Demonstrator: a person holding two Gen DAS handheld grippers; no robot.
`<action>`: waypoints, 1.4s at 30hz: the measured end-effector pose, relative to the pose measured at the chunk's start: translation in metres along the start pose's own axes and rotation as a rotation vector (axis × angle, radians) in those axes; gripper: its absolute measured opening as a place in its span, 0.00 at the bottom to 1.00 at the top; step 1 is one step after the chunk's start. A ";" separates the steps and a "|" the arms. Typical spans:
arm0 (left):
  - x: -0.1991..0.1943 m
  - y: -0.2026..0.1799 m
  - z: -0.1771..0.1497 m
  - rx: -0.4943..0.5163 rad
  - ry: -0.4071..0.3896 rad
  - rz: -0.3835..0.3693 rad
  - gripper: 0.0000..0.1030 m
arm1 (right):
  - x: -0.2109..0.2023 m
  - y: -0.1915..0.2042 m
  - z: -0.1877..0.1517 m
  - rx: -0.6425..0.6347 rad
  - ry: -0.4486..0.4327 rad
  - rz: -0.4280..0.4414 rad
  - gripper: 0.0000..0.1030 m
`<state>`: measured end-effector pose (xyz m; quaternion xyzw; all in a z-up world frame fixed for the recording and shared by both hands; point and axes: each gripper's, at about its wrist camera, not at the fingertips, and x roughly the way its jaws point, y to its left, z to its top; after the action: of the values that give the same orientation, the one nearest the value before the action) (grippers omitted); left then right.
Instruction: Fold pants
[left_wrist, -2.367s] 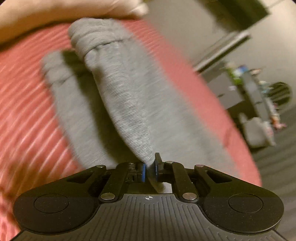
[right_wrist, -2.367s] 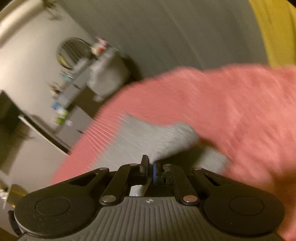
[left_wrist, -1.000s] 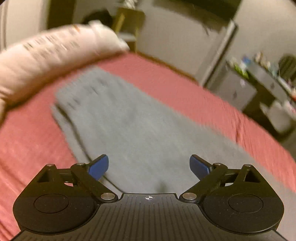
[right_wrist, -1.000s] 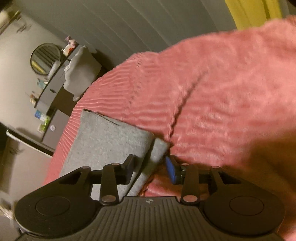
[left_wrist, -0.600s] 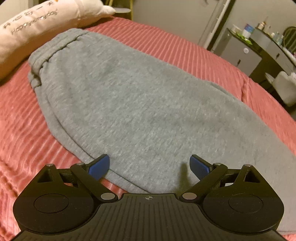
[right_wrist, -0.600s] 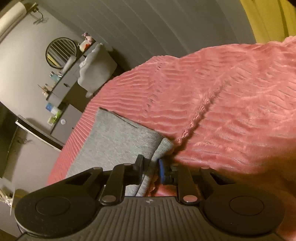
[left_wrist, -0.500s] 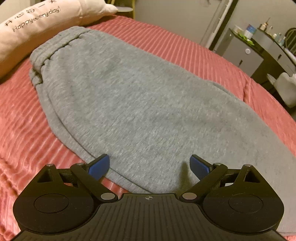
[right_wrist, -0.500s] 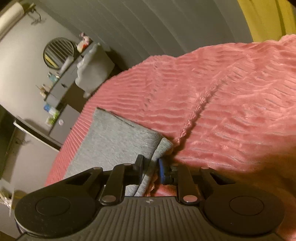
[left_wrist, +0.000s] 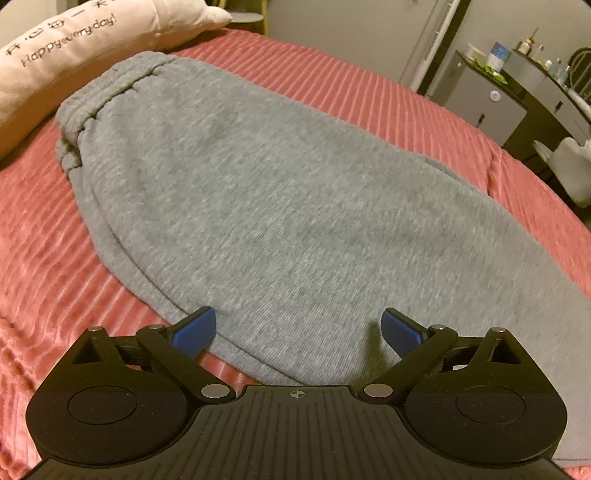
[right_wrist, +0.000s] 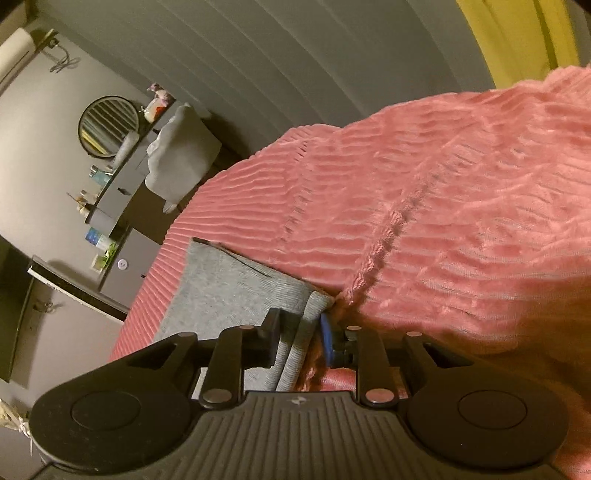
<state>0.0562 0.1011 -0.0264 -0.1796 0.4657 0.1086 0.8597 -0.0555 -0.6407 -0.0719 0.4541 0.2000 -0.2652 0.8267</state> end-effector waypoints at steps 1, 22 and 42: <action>0.000 0.000 0.000 -0.001 0.002 0.003 0.97 | -0.002 0.000 0.001 -0.002 -0.008 0.001 0.25; 0.006 -0.003 0.001 0.012 0.016 0.027 0.98 | 0.027 -0.006 0.018 -0.098 0.104 0.031 0.35; 0.006 -0.003 0.000 0.014 0.022 0.033 0.98 | 0.023 -0.011 0.000 0.018 0.102 0.111 0.39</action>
<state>0.0605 0.0985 -0.0305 -0.1670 0.4787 0.1176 0.8539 -0.0443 -0.6511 -0.0920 0.4847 0.2140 -0.1975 0.8248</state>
